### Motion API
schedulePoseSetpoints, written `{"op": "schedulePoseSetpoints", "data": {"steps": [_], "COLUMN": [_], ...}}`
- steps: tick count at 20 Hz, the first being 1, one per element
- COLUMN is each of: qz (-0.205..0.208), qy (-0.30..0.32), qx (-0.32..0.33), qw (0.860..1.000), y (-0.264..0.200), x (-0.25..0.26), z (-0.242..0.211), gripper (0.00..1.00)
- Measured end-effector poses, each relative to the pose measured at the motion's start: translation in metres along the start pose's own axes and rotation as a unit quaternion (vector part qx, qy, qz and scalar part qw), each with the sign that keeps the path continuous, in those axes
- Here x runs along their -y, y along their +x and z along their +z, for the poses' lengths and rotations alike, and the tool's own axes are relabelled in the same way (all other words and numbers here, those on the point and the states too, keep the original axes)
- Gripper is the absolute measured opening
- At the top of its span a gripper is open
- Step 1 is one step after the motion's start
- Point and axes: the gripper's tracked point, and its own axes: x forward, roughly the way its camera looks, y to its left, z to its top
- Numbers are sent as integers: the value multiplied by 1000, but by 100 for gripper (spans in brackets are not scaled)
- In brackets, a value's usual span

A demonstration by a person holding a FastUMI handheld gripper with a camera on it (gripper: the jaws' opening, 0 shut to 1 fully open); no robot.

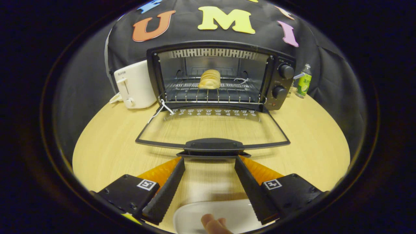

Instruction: Open the toaster oven, put the food inside, and close the toaster oven door.

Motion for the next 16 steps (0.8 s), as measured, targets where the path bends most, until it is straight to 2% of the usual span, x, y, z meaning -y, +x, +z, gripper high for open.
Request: {"op": "schedulePoseSetpoints", "data": {"steps": [2, 6, 11, 16], "qz": [-1, -8, -8, -2], "qy": [16, 9, -4, 29], "qx": [4, 38, 137, 158], "qw": [1000, 999, 991, 987], "y": [-3, -12, -43, -43], "x": [-1, 0, -6, -5], "z": [5, 21, 70, 103], "gripper": [100, 100, 100, 100]}}
